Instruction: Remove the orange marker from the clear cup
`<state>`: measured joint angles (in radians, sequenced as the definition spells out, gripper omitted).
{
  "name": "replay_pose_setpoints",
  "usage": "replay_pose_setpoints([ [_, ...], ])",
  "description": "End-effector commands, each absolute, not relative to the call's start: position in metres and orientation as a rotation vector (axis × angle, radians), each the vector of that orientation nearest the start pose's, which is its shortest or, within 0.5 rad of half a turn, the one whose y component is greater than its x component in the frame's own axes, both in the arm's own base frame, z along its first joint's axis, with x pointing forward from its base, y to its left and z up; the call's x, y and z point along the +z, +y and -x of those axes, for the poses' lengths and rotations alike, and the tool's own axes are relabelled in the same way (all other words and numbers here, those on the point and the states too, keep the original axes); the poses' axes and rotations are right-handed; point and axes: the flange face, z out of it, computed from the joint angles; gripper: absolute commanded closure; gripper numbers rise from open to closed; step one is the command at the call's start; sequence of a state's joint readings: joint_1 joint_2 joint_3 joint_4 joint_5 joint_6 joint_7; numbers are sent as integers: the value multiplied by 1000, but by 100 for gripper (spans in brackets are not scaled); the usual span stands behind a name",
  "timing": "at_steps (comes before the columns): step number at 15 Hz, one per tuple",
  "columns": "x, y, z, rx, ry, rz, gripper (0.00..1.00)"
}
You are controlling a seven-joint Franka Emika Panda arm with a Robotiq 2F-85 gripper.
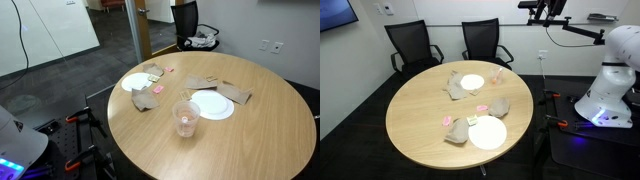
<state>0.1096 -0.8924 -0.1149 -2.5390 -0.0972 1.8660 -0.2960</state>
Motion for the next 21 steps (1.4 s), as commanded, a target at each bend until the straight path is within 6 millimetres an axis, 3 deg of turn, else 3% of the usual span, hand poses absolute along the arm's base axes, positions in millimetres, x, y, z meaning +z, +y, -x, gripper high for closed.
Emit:
replay_pose_setpoints([
  [1,576,-51,-329,-347,-527,3110,0],
  [4,578,-76,-344,-358,-520,3102,0],
  [8,562,-105,-366,-302,-560,3099,0],
  [14,520,-141,-390,-299,-662,3127,0],
  [21,473,-159,-412,-398,-581,3118,0],
])
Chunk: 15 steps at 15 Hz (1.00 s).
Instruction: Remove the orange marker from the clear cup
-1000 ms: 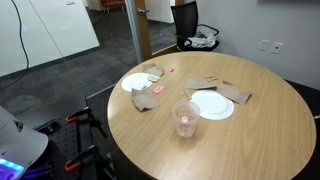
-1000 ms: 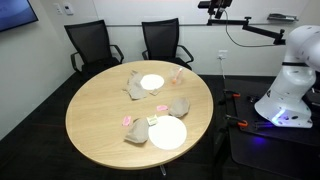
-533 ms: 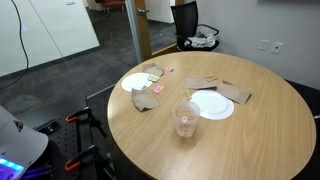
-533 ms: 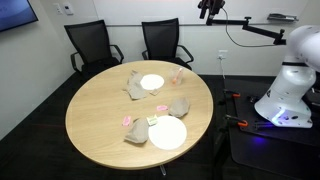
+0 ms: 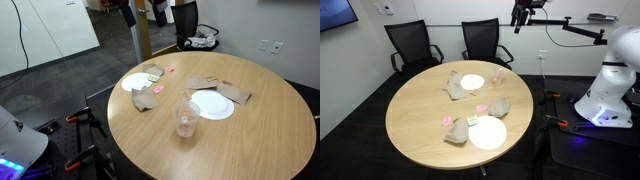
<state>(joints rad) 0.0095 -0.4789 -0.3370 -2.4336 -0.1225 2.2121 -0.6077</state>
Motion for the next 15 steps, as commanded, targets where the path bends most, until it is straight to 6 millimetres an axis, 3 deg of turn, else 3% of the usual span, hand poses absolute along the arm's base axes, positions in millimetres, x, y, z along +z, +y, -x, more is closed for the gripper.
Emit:
replay_pose_setpoints([
  [1,466,-161,-415,-399,-574,3120,0],
  [15,364,-197,-438,-229,-701,3111,0],
])
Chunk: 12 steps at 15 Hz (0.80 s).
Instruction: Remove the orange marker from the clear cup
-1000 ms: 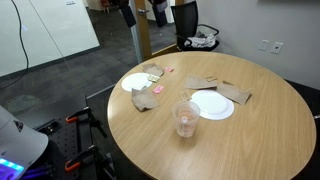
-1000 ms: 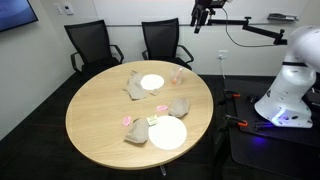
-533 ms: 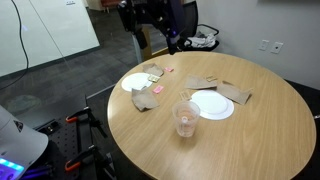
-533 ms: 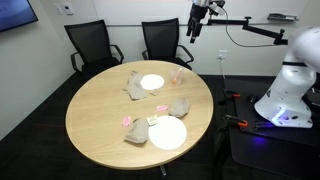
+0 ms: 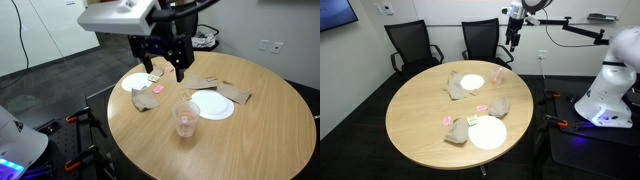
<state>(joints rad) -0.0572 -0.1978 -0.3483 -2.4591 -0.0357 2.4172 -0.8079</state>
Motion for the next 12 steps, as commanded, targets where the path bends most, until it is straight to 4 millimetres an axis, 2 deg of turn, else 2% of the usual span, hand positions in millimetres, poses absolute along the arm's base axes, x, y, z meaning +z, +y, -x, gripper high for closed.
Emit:
replay_pose_setpoints([
  [1,357,-200,-439,-220,-701,3114,0],
  [2,367,-192,-435,-204,-683,3113,0],
  [4,359,-193,-435,-181,-683,3113,0],
  [12,358,-192,-436,-170,-691,3118,0],
])
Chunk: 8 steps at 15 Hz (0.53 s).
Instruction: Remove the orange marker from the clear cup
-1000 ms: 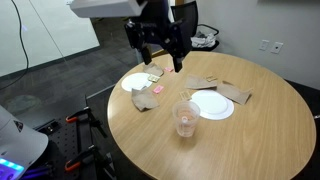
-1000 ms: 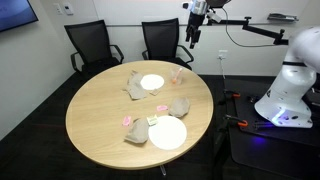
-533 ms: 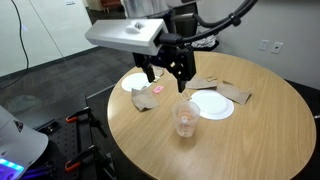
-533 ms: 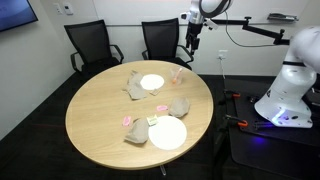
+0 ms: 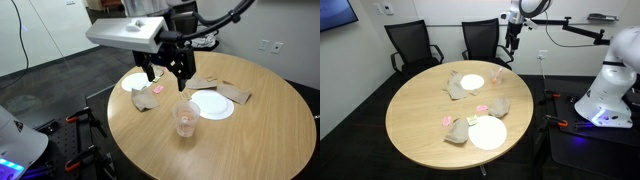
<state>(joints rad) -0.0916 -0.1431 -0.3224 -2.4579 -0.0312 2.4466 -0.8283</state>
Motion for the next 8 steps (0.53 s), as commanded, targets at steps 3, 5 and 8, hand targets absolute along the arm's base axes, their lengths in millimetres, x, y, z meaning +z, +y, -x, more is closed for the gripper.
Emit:
replay_pose_setpoints([
  [3,354,-194,-434,-150,-708,3117,0],
  [5,351,-198,-435,-125,-722,3124,23],
  [8,347,-203,-437,-69,-755,3135,33],
])
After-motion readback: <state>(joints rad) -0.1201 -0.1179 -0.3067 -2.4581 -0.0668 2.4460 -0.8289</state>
